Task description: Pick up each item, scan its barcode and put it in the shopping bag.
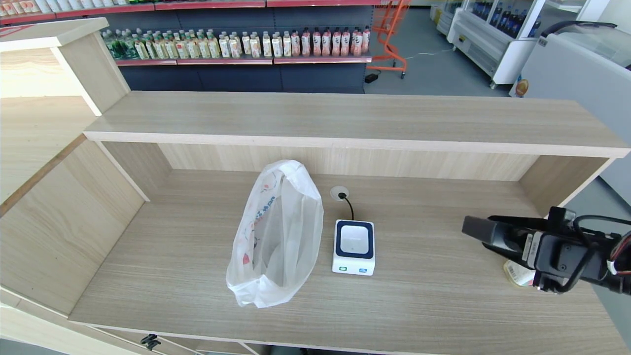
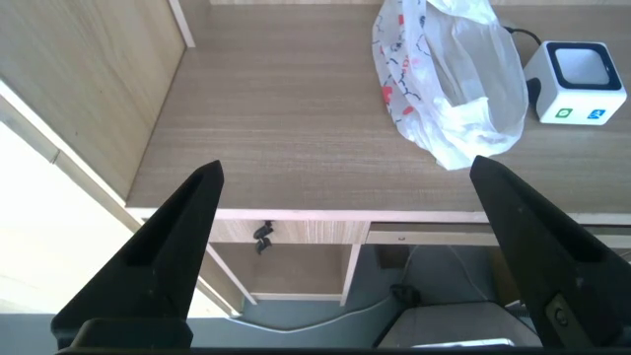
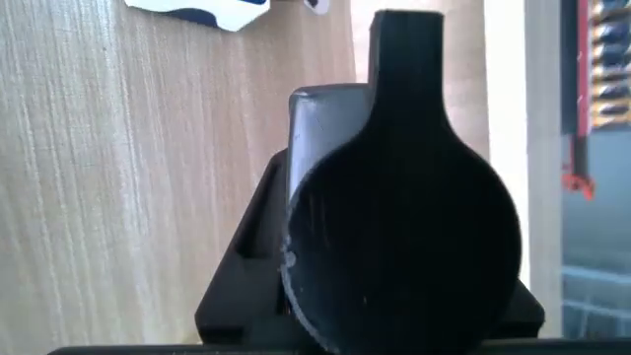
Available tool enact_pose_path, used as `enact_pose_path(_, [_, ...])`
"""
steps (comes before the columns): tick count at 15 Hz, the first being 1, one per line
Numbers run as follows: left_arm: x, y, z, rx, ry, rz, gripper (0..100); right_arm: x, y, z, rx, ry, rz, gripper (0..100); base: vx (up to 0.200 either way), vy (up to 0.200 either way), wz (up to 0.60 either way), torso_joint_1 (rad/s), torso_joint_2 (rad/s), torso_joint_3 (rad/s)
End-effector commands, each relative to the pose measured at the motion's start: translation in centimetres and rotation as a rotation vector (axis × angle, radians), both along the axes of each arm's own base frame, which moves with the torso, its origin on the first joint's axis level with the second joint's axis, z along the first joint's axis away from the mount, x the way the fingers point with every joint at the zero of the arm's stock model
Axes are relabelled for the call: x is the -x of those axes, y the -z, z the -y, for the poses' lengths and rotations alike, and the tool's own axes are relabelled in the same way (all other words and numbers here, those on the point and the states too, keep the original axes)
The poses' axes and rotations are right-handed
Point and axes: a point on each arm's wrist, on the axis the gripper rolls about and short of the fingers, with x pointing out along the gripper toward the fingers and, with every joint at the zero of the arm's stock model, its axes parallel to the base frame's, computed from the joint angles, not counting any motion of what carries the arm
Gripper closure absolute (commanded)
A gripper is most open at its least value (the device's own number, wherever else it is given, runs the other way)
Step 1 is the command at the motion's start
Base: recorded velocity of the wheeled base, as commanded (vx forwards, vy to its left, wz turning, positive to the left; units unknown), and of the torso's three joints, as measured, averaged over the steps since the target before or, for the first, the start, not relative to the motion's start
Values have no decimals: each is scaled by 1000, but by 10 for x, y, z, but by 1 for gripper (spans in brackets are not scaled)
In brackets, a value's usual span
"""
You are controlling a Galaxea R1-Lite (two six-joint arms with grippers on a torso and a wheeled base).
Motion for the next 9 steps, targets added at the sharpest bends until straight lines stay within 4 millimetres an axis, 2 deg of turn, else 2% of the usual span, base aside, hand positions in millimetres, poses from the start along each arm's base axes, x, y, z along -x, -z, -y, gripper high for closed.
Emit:
enact_pose_path(1, [0, 0, 0, 1, 0, 0, 0, 0, 0, 0, 197, -342, 239, 100, 0, 0, 0, 0, 0, 0])
enact_pose_path(3, [0, 0, 0, -1, 0, 0, 0, 0, 2, -4, 362, -633, 518, 100, 0, 0, 0, 0, 0, 0])
enact_pose_path(5, [0, 0, 0, -1, 0, 0, 0, -2, 10, -15, 449, -819, 716, 100, 0, 0, 0, 0, 0, 0])
enact_pose_path(9, [0, 0, 0, -1, 0, 0, 0, -1, 21, -43, 426, -1039, 865, 100, 0, 0, 0, 0, 0, 0])
